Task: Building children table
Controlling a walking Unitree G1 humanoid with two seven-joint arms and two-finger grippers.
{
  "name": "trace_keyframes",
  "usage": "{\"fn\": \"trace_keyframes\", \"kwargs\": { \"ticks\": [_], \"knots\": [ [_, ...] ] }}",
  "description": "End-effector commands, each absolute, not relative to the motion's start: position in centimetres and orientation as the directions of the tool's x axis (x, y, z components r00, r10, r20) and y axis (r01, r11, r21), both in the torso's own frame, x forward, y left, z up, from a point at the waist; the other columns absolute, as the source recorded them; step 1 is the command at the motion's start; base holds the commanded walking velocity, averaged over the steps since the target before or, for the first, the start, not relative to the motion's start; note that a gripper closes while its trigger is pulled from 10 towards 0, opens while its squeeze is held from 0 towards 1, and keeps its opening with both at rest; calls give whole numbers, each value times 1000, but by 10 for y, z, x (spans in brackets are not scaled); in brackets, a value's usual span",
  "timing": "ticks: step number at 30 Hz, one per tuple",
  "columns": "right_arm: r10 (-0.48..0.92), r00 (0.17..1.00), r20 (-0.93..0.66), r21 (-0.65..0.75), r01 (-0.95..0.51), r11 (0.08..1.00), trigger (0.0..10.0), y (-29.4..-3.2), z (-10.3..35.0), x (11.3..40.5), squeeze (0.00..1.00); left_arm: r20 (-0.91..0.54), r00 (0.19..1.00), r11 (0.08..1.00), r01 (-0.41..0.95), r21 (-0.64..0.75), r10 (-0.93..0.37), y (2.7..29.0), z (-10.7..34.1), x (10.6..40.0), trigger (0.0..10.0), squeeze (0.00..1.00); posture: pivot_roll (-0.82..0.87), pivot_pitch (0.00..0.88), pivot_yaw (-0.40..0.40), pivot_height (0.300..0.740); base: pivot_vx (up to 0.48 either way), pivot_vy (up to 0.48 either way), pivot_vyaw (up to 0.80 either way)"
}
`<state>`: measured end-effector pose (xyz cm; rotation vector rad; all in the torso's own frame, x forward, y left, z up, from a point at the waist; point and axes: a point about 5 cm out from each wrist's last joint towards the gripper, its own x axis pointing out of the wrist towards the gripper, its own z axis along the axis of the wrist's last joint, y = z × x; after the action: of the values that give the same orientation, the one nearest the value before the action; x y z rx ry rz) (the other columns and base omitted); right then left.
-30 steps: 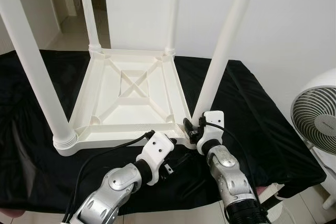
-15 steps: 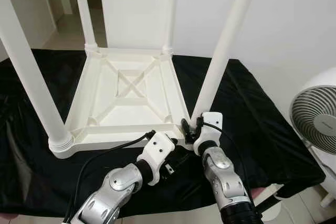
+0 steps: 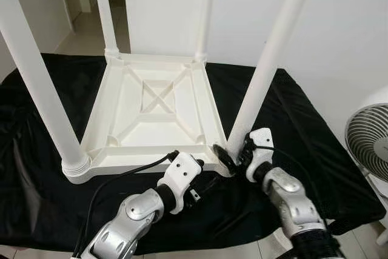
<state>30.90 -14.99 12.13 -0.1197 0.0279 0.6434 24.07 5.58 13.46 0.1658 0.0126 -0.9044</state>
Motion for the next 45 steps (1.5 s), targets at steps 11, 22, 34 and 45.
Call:
{"fn": "trace_keyframes", "kwargs": {
  "ticks": [11, 22, 34, 45],
  "knots": [
    [772, 625, -116, -197, -776, 599, 0, -147, 126, 322, 0, -89, 581, 568, 812, 137, -809, 55, 136, 240, 10000, 0, 25, 20, -53, 740, 0, 0, 0],
    [707, 701, -93, -196, -709, 678, 0, -160, 126, 326, 0, -88, 592, 580, 804, 131, -801, 56, 136, 239, 10000, 0, 24, 37, -61, 740, 0, 0, 0],
    [395, 918, 3, -82, -394, 915, 0, -146, 123, 315, 0, -87, 604, 592, 795, 131, -792, 55, 137, 242, 10000, 0, 5, 48, -53, 740, 0, 0, 0],
    [107, 994, -20, -10, -108, 994, 0, -125, 113, 309, 0, -80, 630, 620, 776, 117, -773, 52, 139, 247, 10000, 0, 8, 51, -60, 740, 0, 0, 0]
  ]
}}
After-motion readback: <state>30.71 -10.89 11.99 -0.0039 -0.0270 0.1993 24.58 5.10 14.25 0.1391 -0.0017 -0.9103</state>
